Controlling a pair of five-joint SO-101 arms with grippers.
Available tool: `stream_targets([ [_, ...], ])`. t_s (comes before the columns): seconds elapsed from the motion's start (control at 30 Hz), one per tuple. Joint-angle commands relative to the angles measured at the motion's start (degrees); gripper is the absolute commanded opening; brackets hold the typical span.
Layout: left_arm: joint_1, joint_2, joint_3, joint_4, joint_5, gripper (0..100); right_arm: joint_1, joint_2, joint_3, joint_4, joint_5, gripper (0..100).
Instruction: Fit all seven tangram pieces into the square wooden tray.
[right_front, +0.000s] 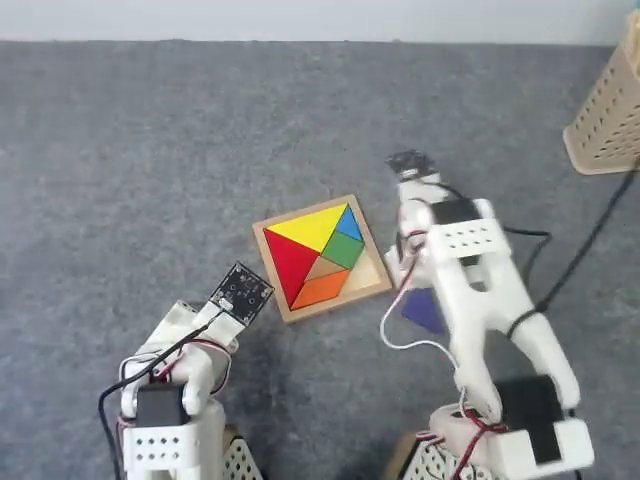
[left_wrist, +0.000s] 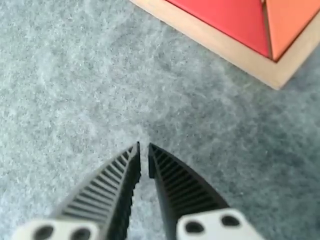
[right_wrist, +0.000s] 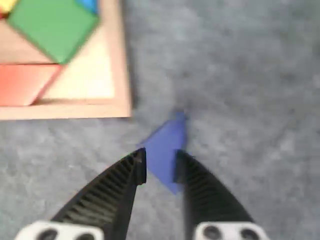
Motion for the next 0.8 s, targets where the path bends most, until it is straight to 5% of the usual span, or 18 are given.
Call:
stream_targets([
  [0.0, -0.1, -1.0, -0.6, 0.2, -0.1, 2, -3.6, 4.0, -0.4, -3.2, 1.2, 16.2],
  [0.43, -0.1, -1.0, -0.6, 0.2, -0.1, 2, 3.4, 11.6, -0.1, -4.4, 0.5, 16.3],
  [0.77, 0.0, -1.0, -0.6, 0.2, -0.1, 2, 2.9, 1.5, 3.4, -2.2, 0.6, 16.3],
])
